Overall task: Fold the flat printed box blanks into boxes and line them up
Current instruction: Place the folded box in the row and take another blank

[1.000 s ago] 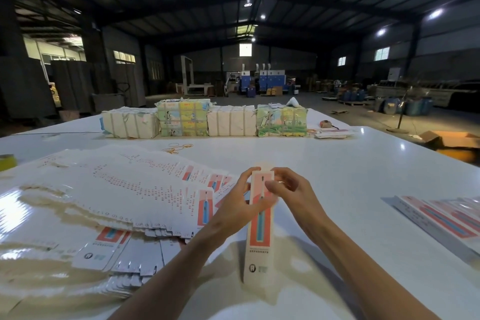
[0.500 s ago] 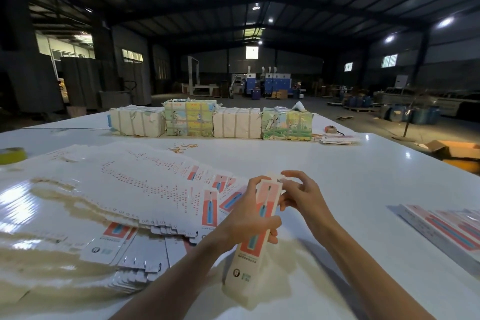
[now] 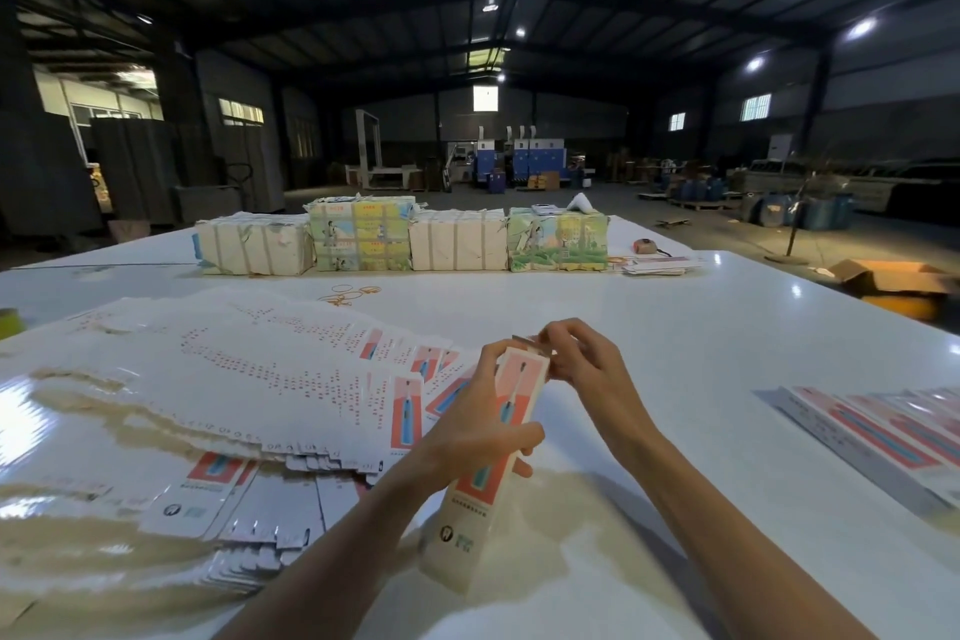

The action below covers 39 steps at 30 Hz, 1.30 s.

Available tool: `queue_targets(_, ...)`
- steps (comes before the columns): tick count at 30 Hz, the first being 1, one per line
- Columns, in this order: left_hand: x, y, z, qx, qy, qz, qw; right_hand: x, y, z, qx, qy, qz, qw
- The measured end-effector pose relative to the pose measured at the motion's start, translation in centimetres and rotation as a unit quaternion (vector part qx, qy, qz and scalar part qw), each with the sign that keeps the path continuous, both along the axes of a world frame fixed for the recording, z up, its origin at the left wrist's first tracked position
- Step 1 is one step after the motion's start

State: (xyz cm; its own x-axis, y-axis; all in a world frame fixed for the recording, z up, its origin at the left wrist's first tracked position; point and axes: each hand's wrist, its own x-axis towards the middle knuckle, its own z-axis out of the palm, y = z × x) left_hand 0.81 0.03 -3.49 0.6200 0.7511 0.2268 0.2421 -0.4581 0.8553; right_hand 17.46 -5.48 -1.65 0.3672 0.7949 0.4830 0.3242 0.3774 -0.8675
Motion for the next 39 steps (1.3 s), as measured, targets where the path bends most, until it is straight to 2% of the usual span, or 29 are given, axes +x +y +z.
queue_targets(8,-0.1,-0.6,0.7,0.049,0.026,0.008,0.998,0.8,0.1,0.2,-0.027,0.136,0.015,0.99)
queue_targets(11,-0.1,-0.7,0.9,0.041,0.051,0.019,0.998,0.9,0.0,0.3,-0.031,0.185,0.055,0.981)
queue_targets(16,-0.3,-0.4,1.0,0.034,0.044,0.0,0.998,1.4,-0.2,0.3,-0.054,0.249,0.117,0.96)
queue_targets(20,-0.5,0.0,0.8,0.054,0.06,-0.006,0.997,1.3,0.1,0.0,-0.069,0.223,0.117,0.965)
queue_targets(35,0.1,0.8,-0.4,0.021,-0.015,-0.039,0.999,1.6,0.0,0.2,-0.082,0.207,0.111,0.969)
queue_targets(37,0.2,1.0,-0.6,0.001,-0.035,-0.037,0.999,1.1,-0.2,0.0,-0.08,0.18,0.108,0.974)
queue_targets(39,0.3,1.0,-0.6,-0.017,-0.056,-0.028,0.998,0.5,-0.1,-0.4,-0.068,0.106,0.079,0.989)
